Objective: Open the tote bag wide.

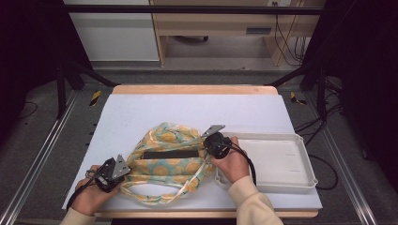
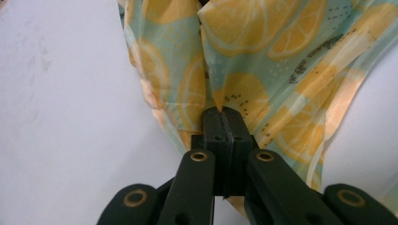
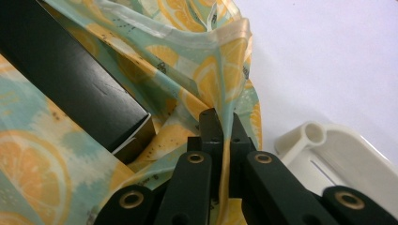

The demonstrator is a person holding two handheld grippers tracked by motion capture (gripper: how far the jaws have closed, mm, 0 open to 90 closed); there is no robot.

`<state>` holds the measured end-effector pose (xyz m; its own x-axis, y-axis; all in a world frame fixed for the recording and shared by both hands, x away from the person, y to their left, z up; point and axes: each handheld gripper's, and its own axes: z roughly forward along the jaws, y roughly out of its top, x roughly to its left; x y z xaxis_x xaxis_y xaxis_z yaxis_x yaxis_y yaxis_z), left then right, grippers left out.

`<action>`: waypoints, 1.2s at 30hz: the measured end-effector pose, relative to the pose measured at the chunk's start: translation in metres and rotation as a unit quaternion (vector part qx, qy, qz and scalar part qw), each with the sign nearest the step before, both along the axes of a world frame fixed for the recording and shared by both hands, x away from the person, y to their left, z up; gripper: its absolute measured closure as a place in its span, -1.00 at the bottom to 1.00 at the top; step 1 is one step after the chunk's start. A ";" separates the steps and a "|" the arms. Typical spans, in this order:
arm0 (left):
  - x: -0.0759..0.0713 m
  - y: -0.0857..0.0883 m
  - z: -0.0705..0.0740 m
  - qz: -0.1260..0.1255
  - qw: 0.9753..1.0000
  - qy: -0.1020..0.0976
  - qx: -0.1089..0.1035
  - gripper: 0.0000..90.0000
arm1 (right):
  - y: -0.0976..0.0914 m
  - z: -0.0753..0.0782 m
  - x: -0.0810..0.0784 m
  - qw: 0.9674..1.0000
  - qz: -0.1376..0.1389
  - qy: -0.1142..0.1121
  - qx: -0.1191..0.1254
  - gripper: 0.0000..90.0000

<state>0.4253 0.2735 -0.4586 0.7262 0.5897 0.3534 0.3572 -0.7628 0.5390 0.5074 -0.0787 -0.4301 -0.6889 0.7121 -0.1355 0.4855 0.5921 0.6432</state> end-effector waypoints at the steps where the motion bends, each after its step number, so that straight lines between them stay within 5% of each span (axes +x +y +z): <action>1: 0.000 0.000 -0.001 0.001 1.000 -0.004 0.000 1.00 | -0.001 0.000 0.000 1.000 -0.001 0.000 0.001 1.00; 36: 0.004 0.009 -0.002 0.014 1.000 -0.001 -0.005 1.00 | -0.014 0.003 -0.004 1.000 -0.008 -0.001 0.000 1.00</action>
